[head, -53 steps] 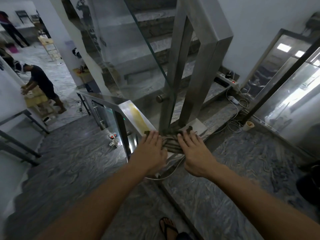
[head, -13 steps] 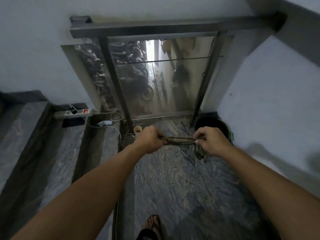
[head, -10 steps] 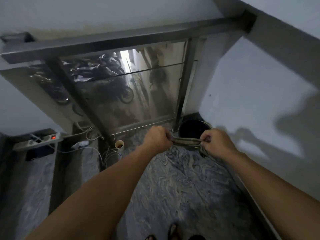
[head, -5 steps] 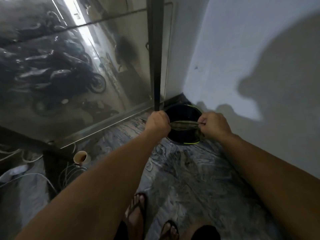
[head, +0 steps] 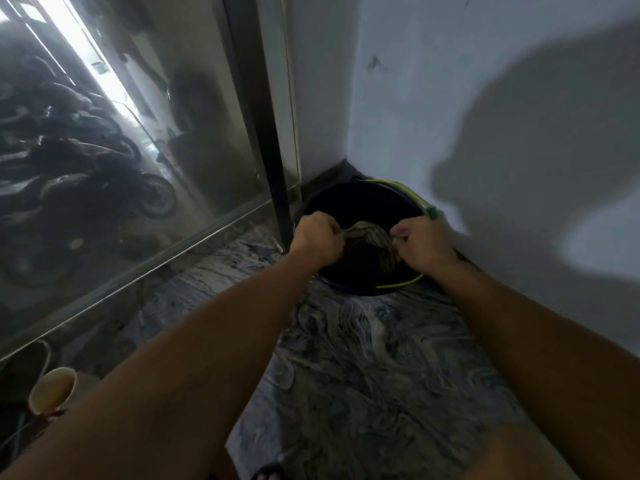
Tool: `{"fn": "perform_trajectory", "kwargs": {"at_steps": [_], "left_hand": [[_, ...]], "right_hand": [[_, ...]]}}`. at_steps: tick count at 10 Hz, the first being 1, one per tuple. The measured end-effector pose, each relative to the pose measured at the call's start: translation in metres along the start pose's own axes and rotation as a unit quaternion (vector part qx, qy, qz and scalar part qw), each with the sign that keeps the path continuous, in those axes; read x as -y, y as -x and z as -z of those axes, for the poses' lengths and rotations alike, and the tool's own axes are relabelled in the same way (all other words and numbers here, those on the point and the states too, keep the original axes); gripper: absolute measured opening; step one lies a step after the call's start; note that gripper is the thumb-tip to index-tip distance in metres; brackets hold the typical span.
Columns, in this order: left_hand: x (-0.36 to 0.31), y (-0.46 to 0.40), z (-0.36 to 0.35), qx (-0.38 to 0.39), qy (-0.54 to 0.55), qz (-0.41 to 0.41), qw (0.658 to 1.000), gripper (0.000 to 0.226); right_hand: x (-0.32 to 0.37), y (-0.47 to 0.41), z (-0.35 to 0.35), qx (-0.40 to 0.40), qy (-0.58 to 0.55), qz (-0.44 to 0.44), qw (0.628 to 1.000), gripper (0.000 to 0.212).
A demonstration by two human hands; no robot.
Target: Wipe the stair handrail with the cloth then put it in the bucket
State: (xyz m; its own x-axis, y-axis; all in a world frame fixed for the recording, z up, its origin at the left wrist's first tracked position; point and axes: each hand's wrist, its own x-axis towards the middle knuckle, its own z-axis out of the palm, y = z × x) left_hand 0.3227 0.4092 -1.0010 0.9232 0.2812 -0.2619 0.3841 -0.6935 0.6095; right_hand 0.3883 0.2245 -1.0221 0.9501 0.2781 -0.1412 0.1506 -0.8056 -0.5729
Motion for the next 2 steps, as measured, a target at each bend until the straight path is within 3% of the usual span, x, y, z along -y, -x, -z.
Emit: {"fn": "perform_trajectory", "kwargs": {"at_steps": [1,2], "left_hand": [[0.019,-0.003,0.004,-0.001,-0.049,-0.003,0.999,0.034],[0.038,0.006,0.029,0.034,-0.071,0.022,0.997,0.028]], "right_hand": [[-0.018,0.007,-0.001,-0.004,-0.031,-0.017,0.999,0.023],[-0.040,0.034,0.016,-0.065,-0.039,-0.052,0.996,0.022]]}}
